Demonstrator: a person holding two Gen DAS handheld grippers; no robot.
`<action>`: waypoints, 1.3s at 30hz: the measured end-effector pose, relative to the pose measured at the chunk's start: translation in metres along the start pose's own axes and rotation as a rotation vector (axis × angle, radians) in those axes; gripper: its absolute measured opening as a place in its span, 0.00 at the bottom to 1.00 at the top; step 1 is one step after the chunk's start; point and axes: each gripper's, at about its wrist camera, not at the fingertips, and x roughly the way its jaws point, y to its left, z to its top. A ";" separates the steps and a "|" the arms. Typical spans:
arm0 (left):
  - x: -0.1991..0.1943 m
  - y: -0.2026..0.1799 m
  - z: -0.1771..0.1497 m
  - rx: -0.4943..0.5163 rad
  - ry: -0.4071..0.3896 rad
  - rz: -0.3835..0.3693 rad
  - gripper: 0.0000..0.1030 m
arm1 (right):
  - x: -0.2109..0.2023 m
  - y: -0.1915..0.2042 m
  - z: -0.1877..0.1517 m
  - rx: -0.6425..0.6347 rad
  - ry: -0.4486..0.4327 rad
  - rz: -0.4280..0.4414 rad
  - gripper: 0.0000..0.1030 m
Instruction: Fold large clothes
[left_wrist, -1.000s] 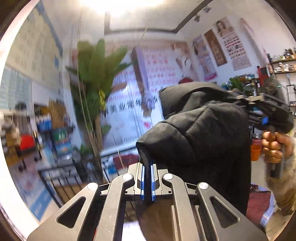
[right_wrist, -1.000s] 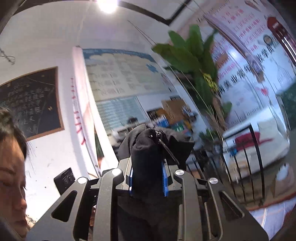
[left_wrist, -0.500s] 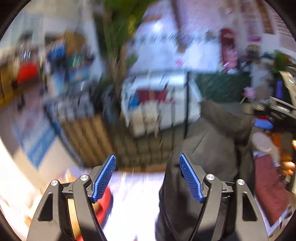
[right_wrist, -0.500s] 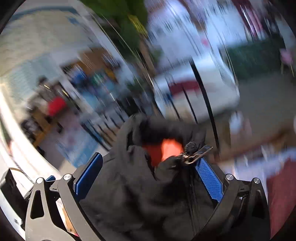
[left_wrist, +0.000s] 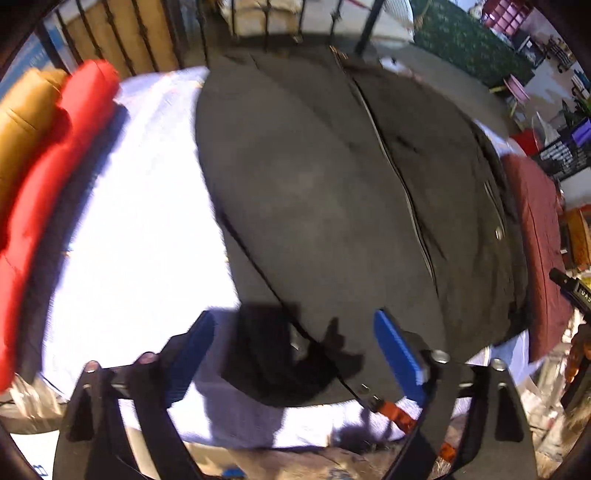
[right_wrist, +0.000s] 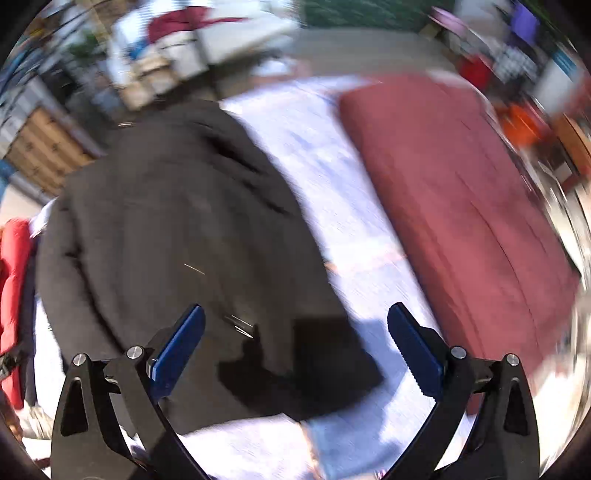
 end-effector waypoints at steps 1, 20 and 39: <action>0.005 -0.010 -0.005 0.010 0.017 -0.025 0.85 | 0.001 -0.015 -0.007 0.037 0.010 -0.009 0.95; 0.042 -0.055 0.018 0.084 0.046 -0.058 0.11 | 0.064 -0.063 -0.066 0.308 0.182 0.155 0.22; -0.194 0.238 0.043 -0.424 -0.354 0.653 0.78 | -0.104 -0.178 0.101 0.310 -0.304 -0.092 0.85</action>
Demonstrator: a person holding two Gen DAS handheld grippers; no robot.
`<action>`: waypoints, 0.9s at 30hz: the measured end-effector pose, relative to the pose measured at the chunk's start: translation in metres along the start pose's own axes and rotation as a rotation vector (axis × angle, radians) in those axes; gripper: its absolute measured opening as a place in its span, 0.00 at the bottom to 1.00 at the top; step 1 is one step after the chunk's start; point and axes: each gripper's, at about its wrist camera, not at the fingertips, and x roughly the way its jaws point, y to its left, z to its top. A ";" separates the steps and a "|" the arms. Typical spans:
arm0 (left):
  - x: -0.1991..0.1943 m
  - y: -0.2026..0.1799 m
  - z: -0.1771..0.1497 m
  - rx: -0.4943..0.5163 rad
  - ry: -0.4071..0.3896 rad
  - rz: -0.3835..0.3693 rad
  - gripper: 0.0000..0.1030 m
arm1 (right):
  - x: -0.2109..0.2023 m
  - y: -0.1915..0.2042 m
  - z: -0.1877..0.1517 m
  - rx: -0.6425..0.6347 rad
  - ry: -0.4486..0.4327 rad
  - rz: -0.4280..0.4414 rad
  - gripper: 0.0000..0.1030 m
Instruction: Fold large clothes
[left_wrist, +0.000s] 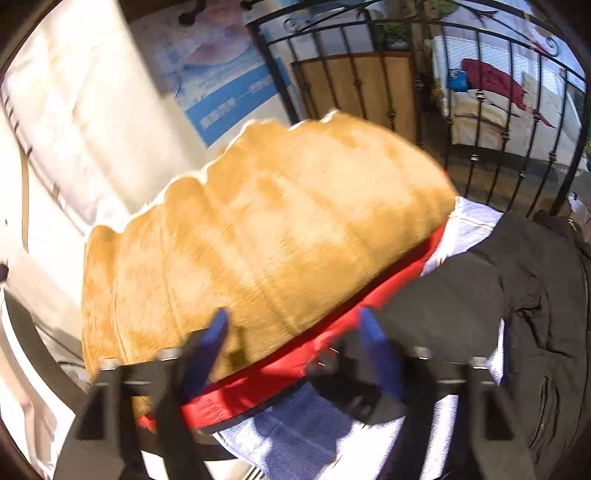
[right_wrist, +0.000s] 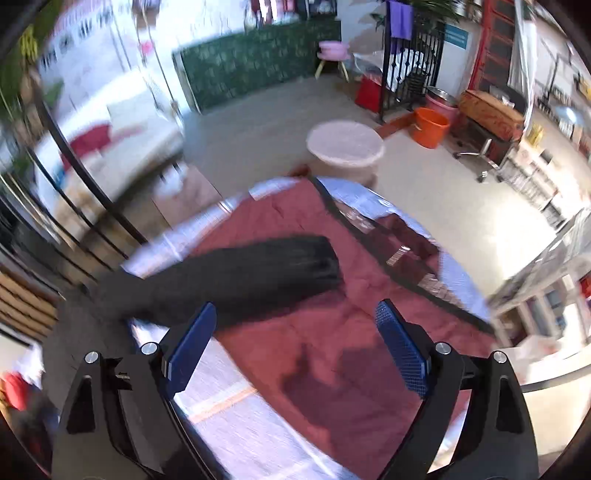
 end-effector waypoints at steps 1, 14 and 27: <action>-0.003 0.006 -0.005 -0.042 0.012 -0.021 0.77 | -0.004 0.002 -0.005 0.004 0.001 0.003 0.85; -0.051 -0.189 -0.191 0.408 0.271 -0.583 0.82 | 0.095 0.100 -0.205 -0.266 0.515 0.284 0.85; -0.043 -0.231 -0.247 0.489 0.401 -0.569 0.30 | 0.089 0.120 -0.266 -0.267 0.641 0.362 0.27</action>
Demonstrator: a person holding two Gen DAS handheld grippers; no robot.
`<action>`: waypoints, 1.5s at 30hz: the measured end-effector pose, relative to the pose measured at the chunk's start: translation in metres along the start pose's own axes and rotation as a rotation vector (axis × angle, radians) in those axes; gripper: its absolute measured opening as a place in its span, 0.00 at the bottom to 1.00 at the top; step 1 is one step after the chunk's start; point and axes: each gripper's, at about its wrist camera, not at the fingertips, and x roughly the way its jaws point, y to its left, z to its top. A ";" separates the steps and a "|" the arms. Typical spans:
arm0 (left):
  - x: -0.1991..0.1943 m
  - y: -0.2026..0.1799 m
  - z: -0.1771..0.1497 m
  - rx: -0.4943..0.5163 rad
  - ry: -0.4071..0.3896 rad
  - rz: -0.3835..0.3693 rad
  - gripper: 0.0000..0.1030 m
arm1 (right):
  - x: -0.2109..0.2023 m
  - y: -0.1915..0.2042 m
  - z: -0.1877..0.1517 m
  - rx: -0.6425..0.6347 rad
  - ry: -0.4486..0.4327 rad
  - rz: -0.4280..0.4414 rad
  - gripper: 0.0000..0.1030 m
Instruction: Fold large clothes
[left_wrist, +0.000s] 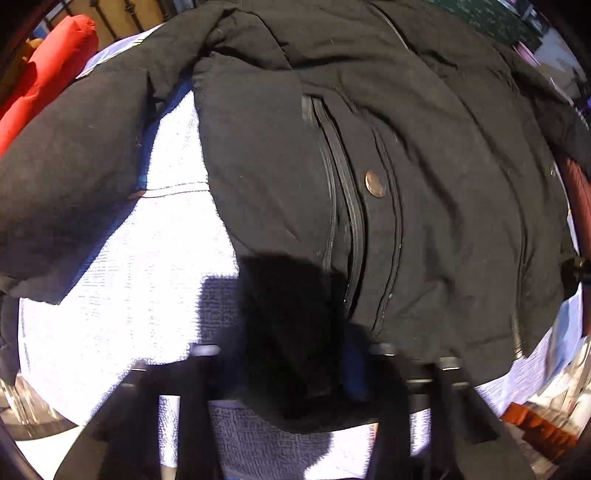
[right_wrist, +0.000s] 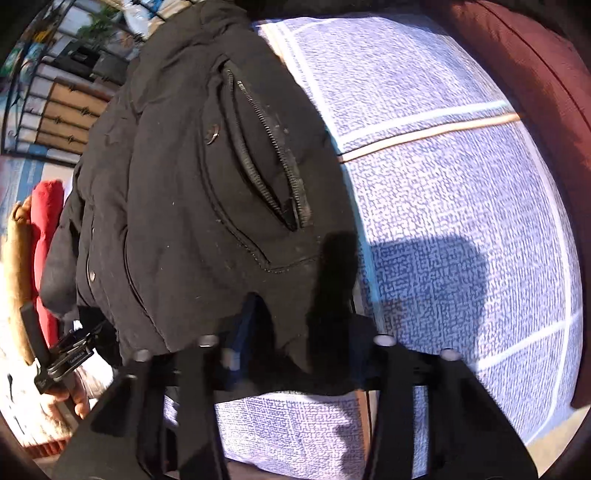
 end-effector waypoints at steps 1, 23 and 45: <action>-0.009 0.003 0.000 -0.028 0.010 -0.043 0.22 | -0.005 -0.003 0.000 0.026 -0.005 0.022 0.19; -0.067 0.073 -0.123 -0.247 0.065 -0.105 0.64 | -0.045 -0.019 -0.095 -0.286 0.197 -0.206 0.35; -0.038 -0.041 -0.060 0.194 -0.004 0.085 0.80 | 0.016 0.129 -0.064 -0.590 0.121 -0.375 0.62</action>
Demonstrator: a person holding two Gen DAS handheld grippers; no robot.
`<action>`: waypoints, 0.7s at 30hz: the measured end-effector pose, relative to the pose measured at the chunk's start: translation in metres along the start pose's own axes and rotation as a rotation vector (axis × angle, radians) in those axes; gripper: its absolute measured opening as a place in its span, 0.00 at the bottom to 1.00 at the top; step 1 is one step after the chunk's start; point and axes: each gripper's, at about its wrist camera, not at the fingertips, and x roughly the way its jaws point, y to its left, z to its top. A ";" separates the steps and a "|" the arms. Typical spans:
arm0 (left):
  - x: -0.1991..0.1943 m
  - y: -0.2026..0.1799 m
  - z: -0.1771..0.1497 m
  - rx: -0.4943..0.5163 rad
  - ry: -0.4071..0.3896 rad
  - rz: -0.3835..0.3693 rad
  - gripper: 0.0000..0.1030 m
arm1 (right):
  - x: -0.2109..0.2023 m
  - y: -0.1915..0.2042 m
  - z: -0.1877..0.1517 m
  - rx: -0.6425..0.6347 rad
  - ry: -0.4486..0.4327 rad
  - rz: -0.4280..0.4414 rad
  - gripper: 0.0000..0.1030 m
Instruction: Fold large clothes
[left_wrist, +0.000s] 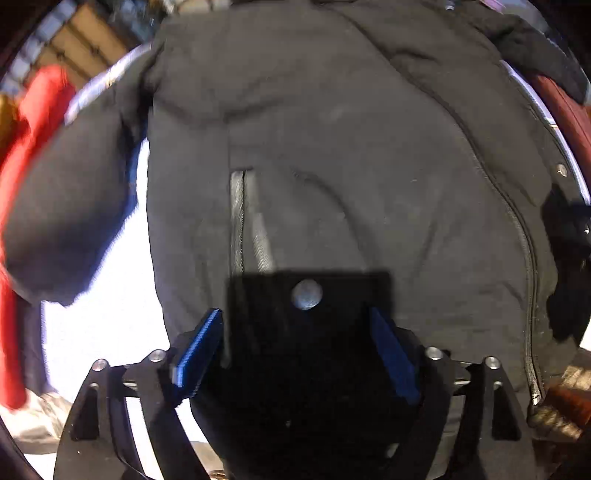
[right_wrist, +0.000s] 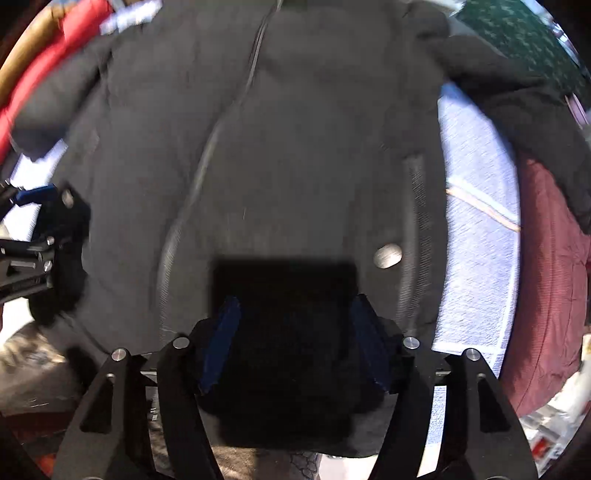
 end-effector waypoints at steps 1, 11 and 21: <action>0.001 0.005 -0.001 -0.003 -0.003 -0.013 0.82 | 0.009 0.004 -0.001 -0.013 0.028 -0.004 0.63; 0.012 0.023 0.011 0.052 0.051 -0.051 0.95 | 0.049 0.021 0.027 -0.035 0.127 -0.148 0.76; 0.045 0.051 0.030 0.080 0.098 -0.133 0.96 | 0.074 0.041 0.043 -0.001 0.145 -0.193 0.78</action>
